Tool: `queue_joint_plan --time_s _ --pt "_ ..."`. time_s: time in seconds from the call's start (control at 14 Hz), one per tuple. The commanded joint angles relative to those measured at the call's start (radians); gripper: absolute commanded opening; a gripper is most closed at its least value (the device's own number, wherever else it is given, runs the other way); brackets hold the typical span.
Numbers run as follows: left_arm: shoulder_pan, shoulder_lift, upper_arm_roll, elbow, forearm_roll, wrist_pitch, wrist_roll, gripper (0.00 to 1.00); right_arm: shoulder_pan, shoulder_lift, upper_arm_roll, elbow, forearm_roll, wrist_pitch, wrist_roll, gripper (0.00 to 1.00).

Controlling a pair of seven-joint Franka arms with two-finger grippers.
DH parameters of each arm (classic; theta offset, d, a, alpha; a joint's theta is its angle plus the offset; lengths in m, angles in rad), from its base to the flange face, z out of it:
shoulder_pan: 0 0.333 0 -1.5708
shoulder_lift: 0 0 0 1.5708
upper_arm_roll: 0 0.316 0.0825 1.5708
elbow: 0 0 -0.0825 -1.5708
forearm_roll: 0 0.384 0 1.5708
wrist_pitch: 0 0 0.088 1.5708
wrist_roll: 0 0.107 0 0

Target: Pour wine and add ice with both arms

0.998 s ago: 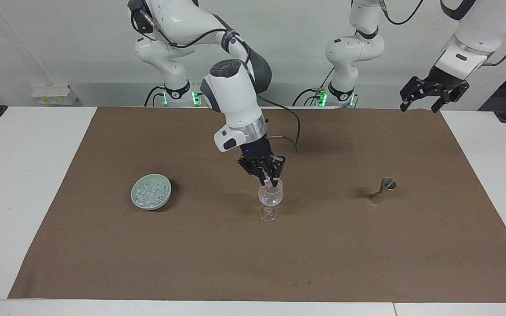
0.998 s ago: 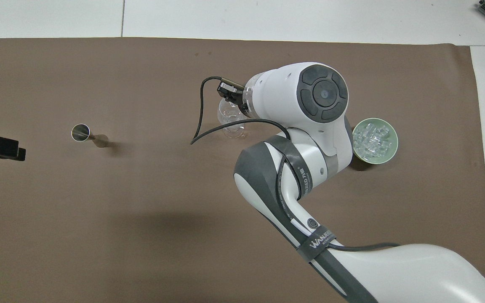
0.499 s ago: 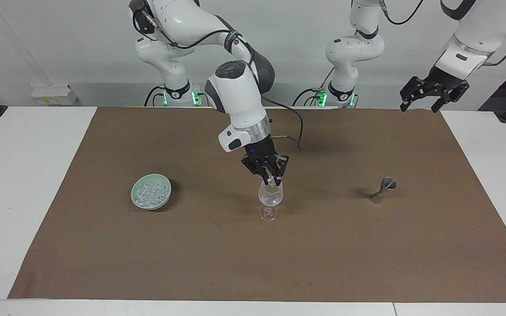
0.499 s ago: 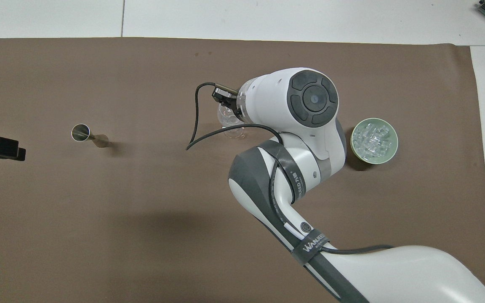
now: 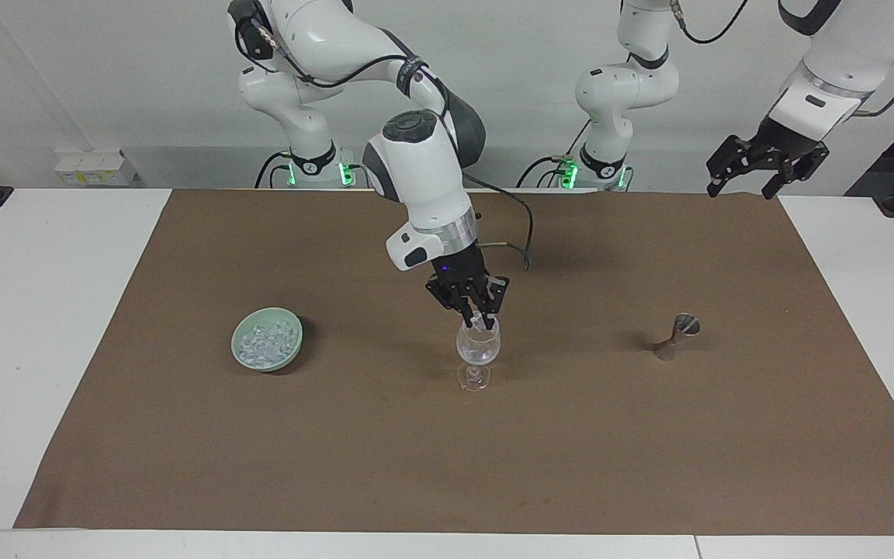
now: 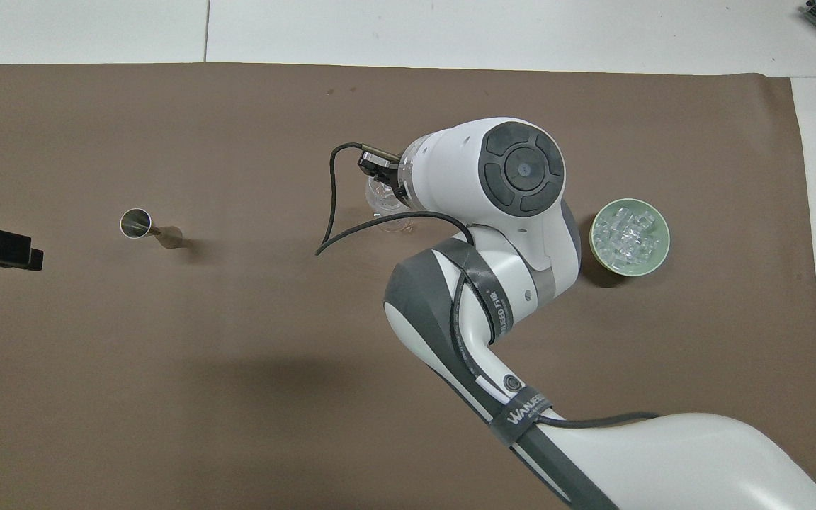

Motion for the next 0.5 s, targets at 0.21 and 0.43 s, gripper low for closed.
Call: queue_joint_plan --time_s 0.21,0.43 --pt "0.006 -0.007 -0.001 0.003 -0.009 -0.014 0.012 1.0 0.004 -0.01 0.004 -0.005 -0.024 0.0 0.026 0.36" --pt "0.006 -0.007 -0.001 0.003 -0.009 -0.014 0.012 1.0 0.004 -0.01 0.004 -0.005 -0.025 0.002 0.026 0.37"
